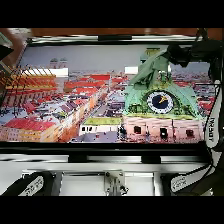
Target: Fold the shirts.
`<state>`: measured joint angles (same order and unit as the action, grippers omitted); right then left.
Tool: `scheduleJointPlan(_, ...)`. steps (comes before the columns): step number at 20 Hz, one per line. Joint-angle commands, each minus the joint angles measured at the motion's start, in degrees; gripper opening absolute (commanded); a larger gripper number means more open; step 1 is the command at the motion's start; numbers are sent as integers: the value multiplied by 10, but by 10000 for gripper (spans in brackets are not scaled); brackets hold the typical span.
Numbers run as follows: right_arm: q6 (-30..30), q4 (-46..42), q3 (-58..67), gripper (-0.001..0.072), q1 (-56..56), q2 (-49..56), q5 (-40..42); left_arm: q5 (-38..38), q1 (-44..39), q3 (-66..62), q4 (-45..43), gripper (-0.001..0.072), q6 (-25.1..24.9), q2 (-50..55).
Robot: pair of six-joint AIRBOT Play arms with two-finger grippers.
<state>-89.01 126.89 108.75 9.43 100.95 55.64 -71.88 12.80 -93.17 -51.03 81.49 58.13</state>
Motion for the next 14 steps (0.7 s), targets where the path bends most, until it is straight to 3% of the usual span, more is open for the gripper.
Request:
scheduleJointPlan(1, -3, -30, 3, 63, 44, 25, -66, -20, 0, 0, 0, 32, 0, 0)
scheduleJointPlan(5, 19, -124, 3, 63, 81, 38, -78, -23, 0, 0, 0, 32, 0, 0)
scheduleJointPlan(7, 73, -171, 3, 64, 108, 38, -61, -23, 0, 0, 0, 32, 0, 0)
scheduleJointPlan(11, 182, -250, 3, 71, 167, 38, 90, -23, 0, 0, 0, 32, 0, 4)
scheduleJointPlan(14, 220, -250, -38, 65, 187, 38, 197, -23, -7, 0, 0, 32, 0, 6)
